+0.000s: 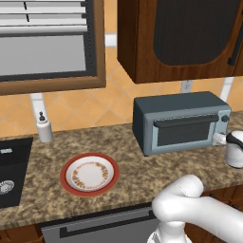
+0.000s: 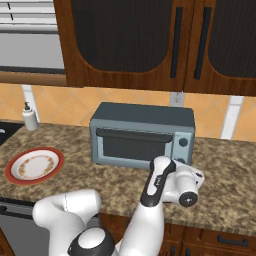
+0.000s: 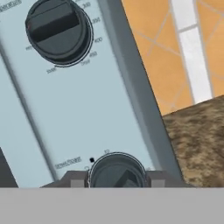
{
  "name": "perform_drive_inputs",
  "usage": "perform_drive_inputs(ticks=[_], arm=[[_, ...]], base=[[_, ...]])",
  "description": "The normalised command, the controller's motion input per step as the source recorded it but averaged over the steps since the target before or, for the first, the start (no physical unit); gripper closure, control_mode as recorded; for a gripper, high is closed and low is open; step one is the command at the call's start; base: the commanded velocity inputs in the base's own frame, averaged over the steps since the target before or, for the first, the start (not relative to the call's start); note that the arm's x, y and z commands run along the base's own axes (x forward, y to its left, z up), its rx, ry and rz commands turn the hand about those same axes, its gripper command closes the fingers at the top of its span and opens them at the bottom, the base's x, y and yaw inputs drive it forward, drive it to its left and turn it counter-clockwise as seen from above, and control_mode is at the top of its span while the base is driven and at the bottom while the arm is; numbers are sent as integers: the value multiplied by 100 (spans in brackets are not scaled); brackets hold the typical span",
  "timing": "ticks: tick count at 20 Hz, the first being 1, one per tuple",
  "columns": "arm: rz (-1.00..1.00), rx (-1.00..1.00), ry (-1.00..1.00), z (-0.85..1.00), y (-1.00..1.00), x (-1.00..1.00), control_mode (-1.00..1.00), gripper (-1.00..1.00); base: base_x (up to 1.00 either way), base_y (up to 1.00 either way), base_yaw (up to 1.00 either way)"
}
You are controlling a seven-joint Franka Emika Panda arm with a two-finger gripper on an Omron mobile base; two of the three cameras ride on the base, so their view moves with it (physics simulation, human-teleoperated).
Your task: Pick up the kebab skewer and baguette bread, and place them inside the toaster oven. Close the toaster oven door and start by setting the timer.
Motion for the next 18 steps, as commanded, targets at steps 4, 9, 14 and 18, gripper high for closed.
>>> perform_drive_inputs(ticks=[4, 9, 14, 18], arm=[[0, 24, -1, 0, 0, 0, -100, 100], [0, 25, -2, 0, 0, 0, -100, 100], [0, 27, -1, 0, -1, 0, -100, 100], [0, 27, 0, 0, -1, 0, -100, 100]], base=[[0, 0, 0], [0, 0, 0], [0, 0, 0], [0, 0, 0]])
